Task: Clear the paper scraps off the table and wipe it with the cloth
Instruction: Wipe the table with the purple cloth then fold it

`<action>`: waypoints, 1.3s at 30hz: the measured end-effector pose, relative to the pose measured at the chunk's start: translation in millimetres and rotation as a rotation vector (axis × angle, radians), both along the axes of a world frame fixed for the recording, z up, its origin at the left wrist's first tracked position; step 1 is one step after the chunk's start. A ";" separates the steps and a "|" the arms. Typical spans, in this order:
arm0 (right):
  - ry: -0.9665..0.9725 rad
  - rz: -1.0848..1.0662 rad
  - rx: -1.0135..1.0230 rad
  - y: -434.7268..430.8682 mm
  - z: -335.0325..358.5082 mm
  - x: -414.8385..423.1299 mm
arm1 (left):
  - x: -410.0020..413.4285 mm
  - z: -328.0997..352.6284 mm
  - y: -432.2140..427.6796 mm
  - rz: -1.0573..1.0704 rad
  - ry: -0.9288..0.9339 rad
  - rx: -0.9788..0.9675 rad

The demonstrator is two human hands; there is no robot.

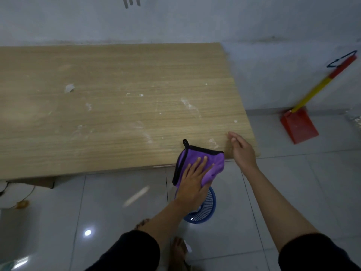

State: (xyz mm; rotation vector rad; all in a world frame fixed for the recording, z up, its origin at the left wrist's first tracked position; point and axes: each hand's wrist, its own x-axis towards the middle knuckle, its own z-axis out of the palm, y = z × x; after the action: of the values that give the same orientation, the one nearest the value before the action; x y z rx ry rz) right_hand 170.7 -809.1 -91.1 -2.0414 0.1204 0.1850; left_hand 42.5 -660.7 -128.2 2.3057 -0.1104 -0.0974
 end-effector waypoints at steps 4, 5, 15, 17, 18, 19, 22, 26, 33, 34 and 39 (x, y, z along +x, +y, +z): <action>-0.002 0.021 -0.022 -0.4 0.4 1.0 | -4.3 12.9 1.1 0.052 0.067 -0.145; 0.001 0.026 -0.027 -0.5 1.2 0.9 | -1.9 18.4 3.5 0.096 0.116 -0.219; -0.021 -0.001 0.033 -3.3 -0.5 2.6 | 78.0 70.8 73.9 0.646 0.109 -0.851; -0.039 -0.051 0.059 -5.9 -1.7 4.6 | 101.3 82.4 95.6 0.746 0.020 -0.855; -0.059 -0.081 0.057 -7.0 -1.9 5.4 | 112.7 86.1 108.0 0.781 -0.027 -0.817; -0.090 -0.109 0.042 -8.0 -2.1 6.0 | 121.6 92.4 117.1 0.803 -0.068 -0.772; -0.210 -0.148 -0.036 -11.2 -5.5 7.4 | 149.4 103.8 130.7 0.793 -0.153 -0.611; -0.229 -0.168 -0.100 -14.0 -15.7 11.3 | 187.9 87.1 139.7 0.594 -0.141 -0.351; -0.289 -0.167 -0.130 -16.8 -24.7 16.0 | 235.6 31.7 128.8 0.252 0.268 0.262; -0.299 -0.165 -0.135 -16.5 -24.4 15.9 | 234.0 35.6 118.7 0.214 0.247 0.257; -0.324 -0.182 -0.148 -12.5 -22.4 14.2 | 206.2 27.6 72.7 -0.006 0.132 0.198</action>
State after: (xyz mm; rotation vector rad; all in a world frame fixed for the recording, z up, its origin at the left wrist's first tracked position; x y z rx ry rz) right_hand 185.0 -821.6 -113.5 -2.1656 0.1190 -0.2752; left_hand 248.8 -588.0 -100.6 2.4880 -0.0414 -0.2746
